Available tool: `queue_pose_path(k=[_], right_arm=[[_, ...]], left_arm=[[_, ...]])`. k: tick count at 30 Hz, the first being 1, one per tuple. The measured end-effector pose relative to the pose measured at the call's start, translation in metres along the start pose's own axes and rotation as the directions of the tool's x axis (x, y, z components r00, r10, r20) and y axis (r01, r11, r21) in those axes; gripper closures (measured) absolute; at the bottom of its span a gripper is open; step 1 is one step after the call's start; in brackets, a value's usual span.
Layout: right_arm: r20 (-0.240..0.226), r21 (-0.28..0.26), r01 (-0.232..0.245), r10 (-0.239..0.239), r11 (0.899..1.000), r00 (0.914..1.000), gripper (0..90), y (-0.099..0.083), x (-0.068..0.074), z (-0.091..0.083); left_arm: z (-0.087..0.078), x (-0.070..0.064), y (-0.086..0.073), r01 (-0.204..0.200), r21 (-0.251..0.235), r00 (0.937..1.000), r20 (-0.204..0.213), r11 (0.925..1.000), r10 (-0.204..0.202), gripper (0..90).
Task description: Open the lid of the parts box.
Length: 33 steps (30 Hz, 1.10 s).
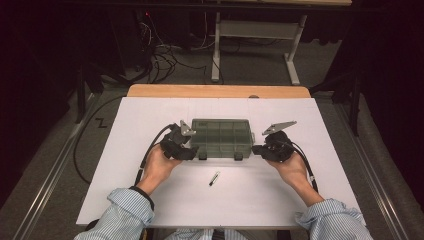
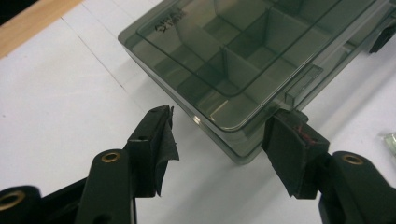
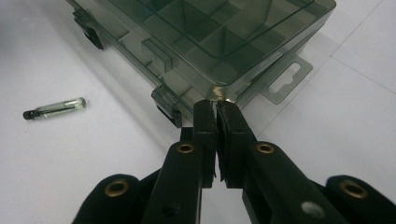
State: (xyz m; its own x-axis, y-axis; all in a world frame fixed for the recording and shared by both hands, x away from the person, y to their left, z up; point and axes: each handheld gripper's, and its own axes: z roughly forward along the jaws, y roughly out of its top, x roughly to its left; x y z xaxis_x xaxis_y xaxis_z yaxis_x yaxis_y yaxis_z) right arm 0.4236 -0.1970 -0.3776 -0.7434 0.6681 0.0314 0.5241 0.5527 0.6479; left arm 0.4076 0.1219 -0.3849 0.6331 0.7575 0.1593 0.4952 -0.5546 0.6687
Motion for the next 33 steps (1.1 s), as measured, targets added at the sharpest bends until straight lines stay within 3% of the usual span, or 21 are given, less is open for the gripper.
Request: queue_pose_path(k=[14,25,30,33], right_arm=[[0.025,0.000,-0.018,0.018,1.000,0.9995,83.3,0.005,-0.003,0.003],[0.065,-0.008,-0.106,0.107,0.994,0.9921,78.6,0.015,-0.013,0.009],[0.076,0.002,-0.135,0.135,0.991,0.9880,78.4,0.021,-0.017,0.013],[0.079,0.010,-0.157,0.155,0.988,0.9847,77.7,0.026,-0.019,0.016]], left_arm=[[-0.011,0.005,0.008,0.015,-0.096,0.9997,-0.018,0.9953,-0.017,41.9],[-0.017,0.010,0.016,0.037,-0.135,0.9992,-0.011,0.9901,-0.039,42.4],[-0.018,0.016,0.017,0.088,-0.160,0.9961,0.020,0.9832,-0.086,42.5],[-0.020,0.017,0.018,0.100,-0.175,0.9950,0.025,0.9795,-0.097,42.6]])
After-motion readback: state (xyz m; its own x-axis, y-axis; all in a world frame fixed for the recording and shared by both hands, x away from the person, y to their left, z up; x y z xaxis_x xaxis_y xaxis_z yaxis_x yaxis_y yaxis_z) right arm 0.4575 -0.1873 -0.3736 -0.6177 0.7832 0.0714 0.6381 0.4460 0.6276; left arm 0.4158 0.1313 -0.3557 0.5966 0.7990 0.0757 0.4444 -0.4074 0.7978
